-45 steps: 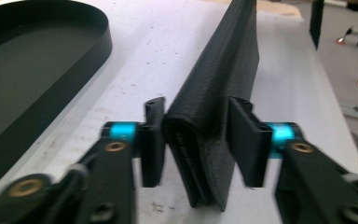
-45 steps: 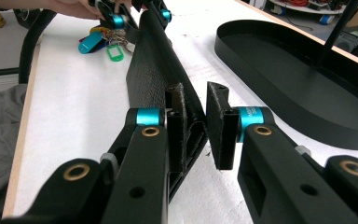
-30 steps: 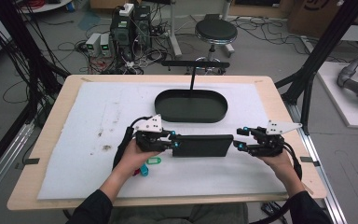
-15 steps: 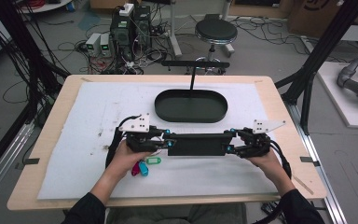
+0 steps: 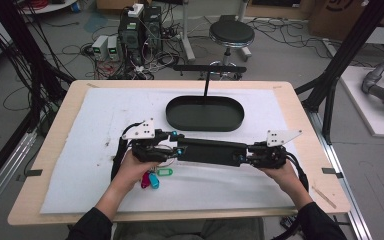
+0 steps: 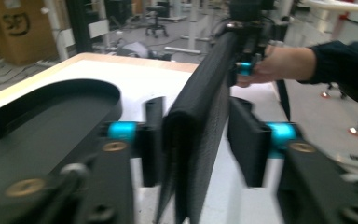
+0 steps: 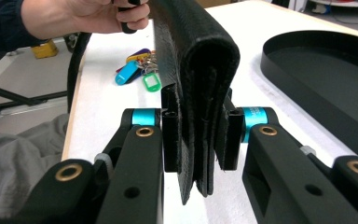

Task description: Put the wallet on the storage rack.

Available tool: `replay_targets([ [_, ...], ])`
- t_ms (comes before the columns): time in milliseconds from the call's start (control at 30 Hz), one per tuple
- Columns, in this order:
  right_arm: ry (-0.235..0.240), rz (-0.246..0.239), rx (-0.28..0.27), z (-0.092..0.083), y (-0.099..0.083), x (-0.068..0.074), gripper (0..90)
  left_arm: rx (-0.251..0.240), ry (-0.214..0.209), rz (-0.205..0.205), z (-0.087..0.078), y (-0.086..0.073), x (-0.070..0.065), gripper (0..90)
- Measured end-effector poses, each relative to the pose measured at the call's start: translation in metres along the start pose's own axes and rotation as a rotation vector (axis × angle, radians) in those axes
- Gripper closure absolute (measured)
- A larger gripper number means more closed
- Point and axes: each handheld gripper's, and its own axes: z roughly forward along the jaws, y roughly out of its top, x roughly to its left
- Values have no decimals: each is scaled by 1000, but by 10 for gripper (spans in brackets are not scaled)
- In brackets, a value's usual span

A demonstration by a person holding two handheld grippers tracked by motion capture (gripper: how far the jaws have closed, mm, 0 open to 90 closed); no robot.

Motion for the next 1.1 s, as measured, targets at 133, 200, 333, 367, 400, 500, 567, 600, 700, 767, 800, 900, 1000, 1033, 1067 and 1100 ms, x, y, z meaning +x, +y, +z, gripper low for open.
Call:
replay_targets([
  [133, -39, 8, -15, -3, 0, -2, 771, 2, 57, -25, -4, 1, 3, 359],
  [200, -64, 12, -23, -6, 0, -4, 771, 4, 74, -33, -8, 2, 3, 329],
  [333, -108, 28, -46, -13, 0, -8, 772, 6, 106, -31, -16, 4, 2, 308],
  [367, -108, 28, -46, -13, 0, -8, 772, 5, 114, -33, -19, 4, 1, 308],
  [400, -123, 30, -52, -14, 0, -9, 773, 2, 126, -35, -24, 5, 0, 304],
  [500, -156, 38, -61, -17, 2, -12, 774, 3, 149, -38, -32, 5, -1, 303],
  [567, -188, 40, -73, -21, 7, -15, 774, 6, 167, -47, -38, 3, -3, 303],
  [600, -188, 40, -73, -21, 7, -15, 774, 9, 175, -48, -41, 2, -4, 303],
  [700, -217, 37, -84, -22, 14, -20, 774, 15, 210, -54, -51, -2, -9, 293],
  [767, -246, 32, -87, -22, 20, -26, 774, 19, 230, -67, -60, -8, -13, 293],
  [800, -253, 34, -91, -21, 22, -29, 774, 19, 230, -67, -60, -8, -13, 290],
  [900, -261, 30, -98, -19, 29, -37, 773, 23, 237, -79, -71, -15, -18, 278],
  [1000, -271, 26, -94, -16, 35, -45, 773, 27, 251, -74, -77, -21, -22, 277],
  [1033, -274, 22, -94, -15, 37, -49, 774, 27, 256, -76, -78, -23, -22, 277],
  [1067, -277, 26, -90, -13, 39, -51, 773, 29, 258, -74, -80, -24, -23, 277],
  [1100, -281, 19, -83, -10, 41, -54, 773, 28, 259, -74, -81, -26, -23, 277],
])
